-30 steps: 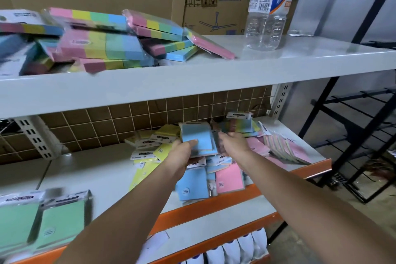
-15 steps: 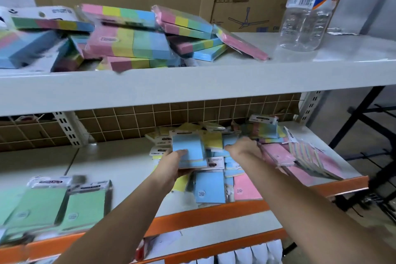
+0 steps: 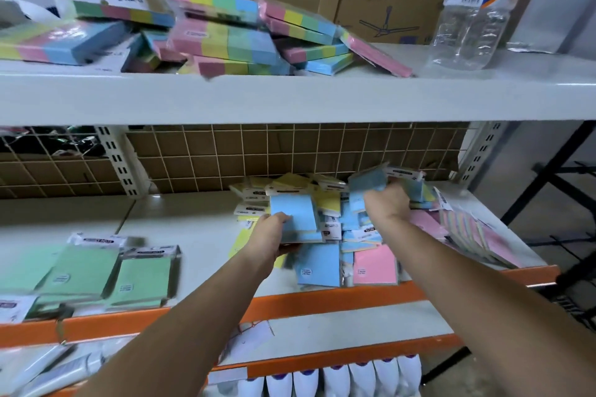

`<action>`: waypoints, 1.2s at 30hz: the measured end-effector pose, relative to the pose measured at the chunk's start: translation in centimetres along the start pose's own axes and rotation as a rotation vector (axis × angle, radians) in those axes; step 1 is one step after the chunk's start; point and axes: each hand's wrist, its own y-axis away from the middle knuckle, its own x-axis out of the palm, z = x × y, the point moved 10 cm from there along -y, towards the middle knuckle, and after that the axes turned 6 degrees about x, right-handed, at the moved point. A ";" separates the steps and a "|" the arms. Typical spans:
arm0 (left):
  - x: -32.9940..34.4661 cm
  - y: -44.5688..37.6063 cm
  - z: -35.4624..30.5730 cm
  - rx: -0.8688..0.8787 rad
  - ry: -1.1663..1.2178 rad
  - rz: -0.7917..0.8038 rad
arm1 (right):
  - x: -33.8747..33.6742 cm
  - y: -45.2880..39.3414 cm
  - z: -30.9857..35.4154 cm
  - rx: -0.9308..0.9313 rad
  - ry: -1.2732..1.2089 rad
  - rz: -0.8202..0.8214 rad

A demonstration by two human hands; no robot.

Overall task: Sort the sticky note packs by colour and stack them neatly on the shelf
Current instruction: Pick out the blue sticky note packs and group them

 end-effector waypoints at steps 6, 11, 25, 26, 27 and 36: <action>-1.7 2.2 -0.4 0.052 -0.010 -0.028 | 3.4 4.2 1.3 -0.068 -0.259 0.235; -4.7 3.7 -1.5 0.098 -0.077 -0.045 | 8.9 9.3 1.6 -0.055 -0.246 0.495; -22.5 8.1 -6.7 0.168 -0.056 -0.130 | 19.7 26.1 5.7 -0.090 -0.241 0.684; -24.2 8.6 -7.2 0.179 -0.054 -0.136 | 20.6 27.5 6.3 -0.099 -0.238 0.675; -25.7 9.0 -7.8 0.191 -0.056 -0.143 | 21.5 28.7 6.8 -0.104 -0.240 0.669; -41.1 12.4 -11.3 0.257 -0.077 -0.302 | 30.3 41.2 11.1 -0.168 -0.225 0.720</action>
